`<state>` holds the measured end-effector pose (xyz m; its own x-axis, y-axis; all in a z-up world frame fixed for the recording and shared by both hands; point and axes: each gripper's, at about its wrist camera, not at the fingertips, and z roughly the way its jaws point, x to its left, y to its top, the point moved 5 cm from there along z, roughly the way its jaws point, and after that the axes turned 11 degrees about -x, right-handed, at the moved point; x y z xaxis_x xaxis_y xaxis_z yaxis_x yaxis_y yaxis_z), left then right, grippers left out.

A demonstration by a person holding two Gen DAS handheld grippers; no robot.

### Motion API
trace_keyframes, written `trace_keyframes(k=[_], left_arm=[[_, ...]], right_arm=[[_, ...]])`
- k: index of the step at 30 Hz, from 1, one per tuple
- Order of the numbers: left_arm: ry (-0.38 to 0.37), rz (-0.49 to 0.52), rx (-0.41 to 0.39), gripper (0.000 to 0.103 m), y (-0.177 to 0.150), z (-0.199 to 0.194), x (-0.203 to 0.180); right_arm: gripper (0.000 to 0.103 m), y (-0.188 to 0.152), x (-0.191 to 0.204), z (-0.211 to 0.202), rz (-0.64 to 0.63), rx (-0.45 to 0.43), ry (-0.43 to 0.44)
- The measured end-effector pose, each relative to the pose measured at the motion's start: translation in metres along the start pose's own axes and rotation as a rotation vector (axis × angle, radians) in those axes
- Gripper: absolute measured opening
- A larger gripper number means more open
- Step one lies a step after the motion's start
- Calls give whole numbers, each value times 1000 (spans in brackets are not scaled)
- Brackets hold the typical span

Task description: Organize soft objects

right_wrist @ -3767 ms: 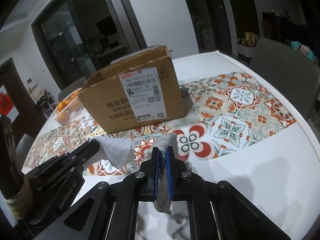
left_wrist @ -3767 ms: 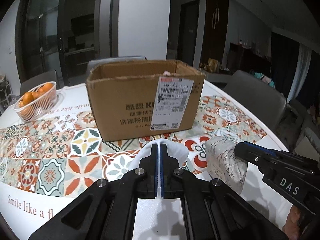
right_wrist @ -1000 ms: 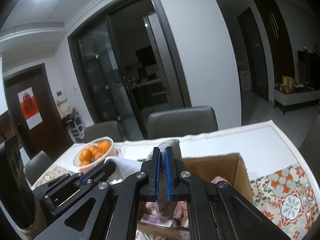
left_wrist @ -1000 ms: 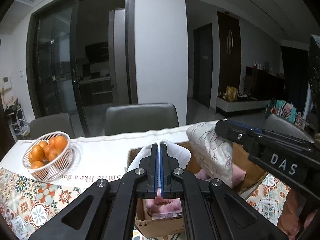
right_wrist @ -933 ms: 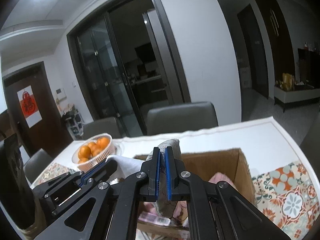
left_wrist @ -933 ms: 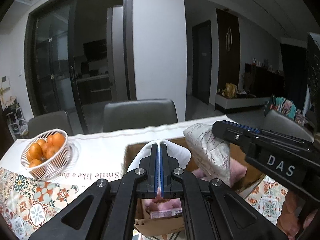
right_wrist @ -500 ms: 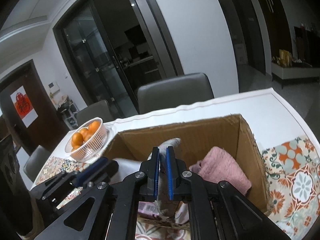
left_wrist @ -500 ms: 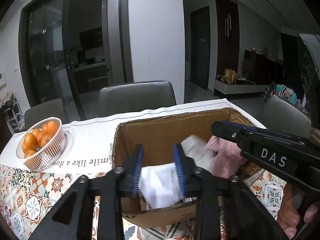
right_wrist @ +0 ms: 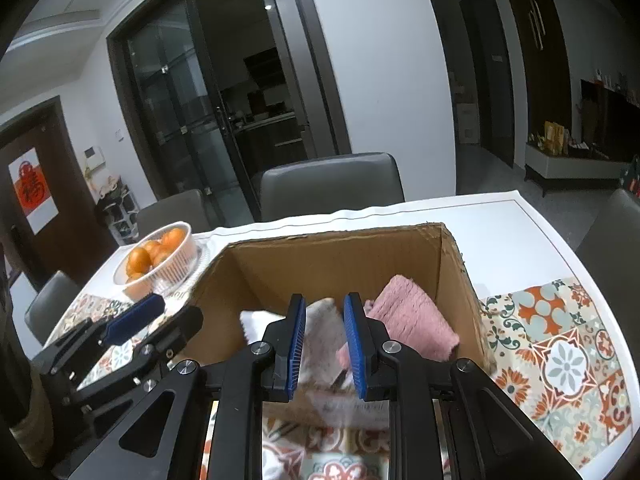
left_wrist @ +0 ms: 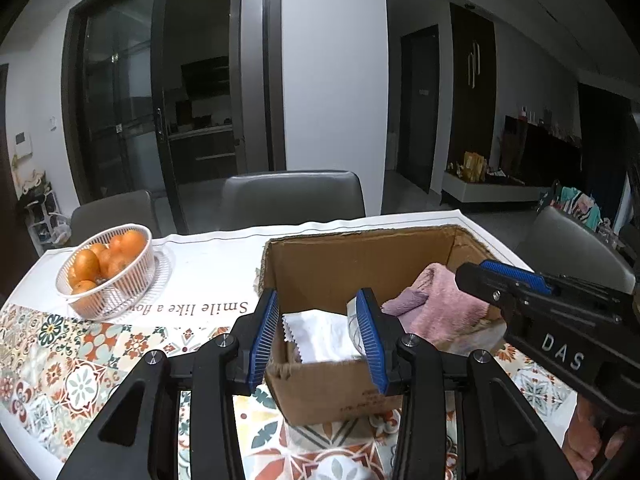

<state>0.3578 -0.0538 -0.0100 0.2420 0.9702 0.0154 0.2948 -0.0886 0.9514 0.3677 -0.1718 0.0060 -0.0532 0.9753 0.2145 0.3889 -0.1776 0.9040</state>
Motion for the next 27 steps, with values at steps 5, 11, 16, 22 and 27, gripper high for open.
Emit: trace_keyframes(k=[5,11,16,22,27], left_arm=[[12,-15,-19,41,7,-33,1],[32,-7,-47,48,12,-74,-1],[56,-6,-66,52,14,-110,-1],[78,17,-90,60,10,-150,-5],[97,27,-106,65,2,-179,-8]], right_arm=[[22,0,7,-30,-19,-14,-7],[22,-2,17,-72,-30,-34,-11],[22,-5,24,-111,-47,-55,-32],[29,-12,27,-150,-55,-70,-52],[34,-22,29,-178,-66,-75,-72]])
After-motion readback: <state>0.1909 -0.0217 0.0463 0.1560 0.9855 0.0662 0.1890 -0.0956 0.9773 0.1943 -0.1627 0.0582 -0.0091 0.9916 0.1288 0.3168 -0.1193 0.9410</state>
